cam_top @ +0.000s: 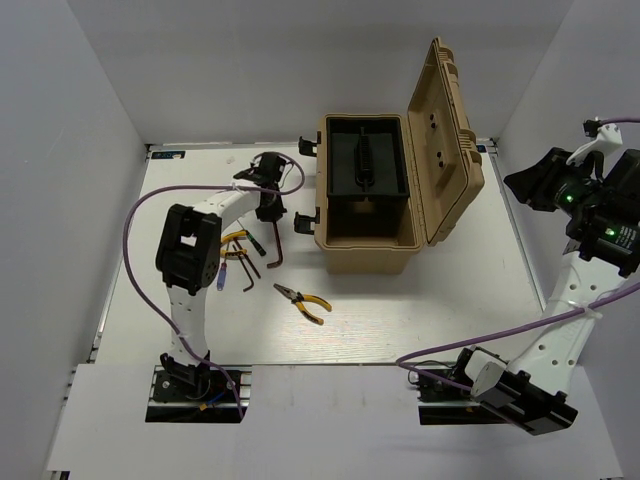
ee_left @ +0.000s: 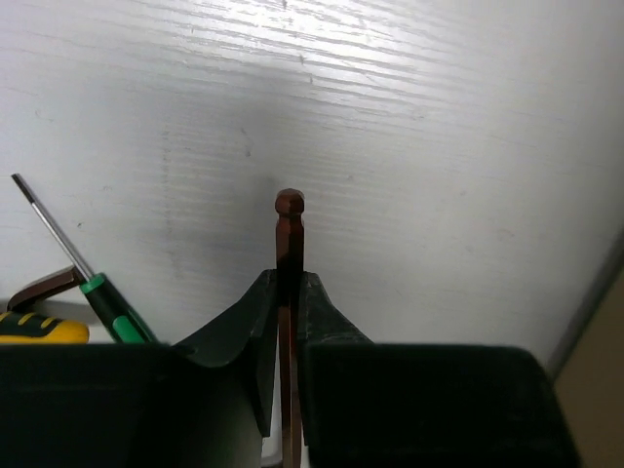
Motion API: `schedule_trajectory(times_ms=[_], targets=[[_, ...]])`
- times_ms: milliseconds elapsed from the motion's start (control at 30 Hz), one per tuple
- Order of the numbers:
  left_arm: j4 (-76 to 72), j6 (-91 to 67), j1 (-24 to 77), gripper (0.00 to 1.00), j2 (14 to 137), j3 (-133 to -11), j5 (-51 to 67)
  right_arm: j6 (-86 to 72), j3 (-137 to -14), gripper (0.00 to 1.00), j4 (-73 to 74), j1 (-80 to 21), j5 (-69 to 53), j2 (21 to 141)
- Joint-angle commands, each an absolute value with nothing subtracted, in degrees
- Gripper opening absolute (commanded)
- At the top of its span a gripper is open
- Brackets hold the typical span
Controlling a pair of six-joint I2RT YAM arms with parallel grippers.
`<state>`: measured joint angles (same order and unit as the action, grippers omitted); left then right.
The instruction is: Sort the tools into containers
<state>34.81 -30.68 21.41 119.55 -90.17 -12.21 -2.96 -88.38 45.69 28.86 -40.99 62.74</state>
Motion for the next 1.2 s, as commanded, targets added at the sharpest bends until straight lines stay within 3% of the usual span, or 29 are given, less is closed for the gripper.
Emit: schedule_trajectory(times_ms=[0,1167], targets=[[35.9,-30.6,21.1,0.00,111.5,-93.3,-9.8,-2.6,-87.7,0.33,43.3,29.0,-42.2,61.7],[35.6,-28.7,20.6,0.00,111.1,-94.8,-13.4,-1.9,-86.9,0.34,43.2,29.0,-42.2,60.4]])
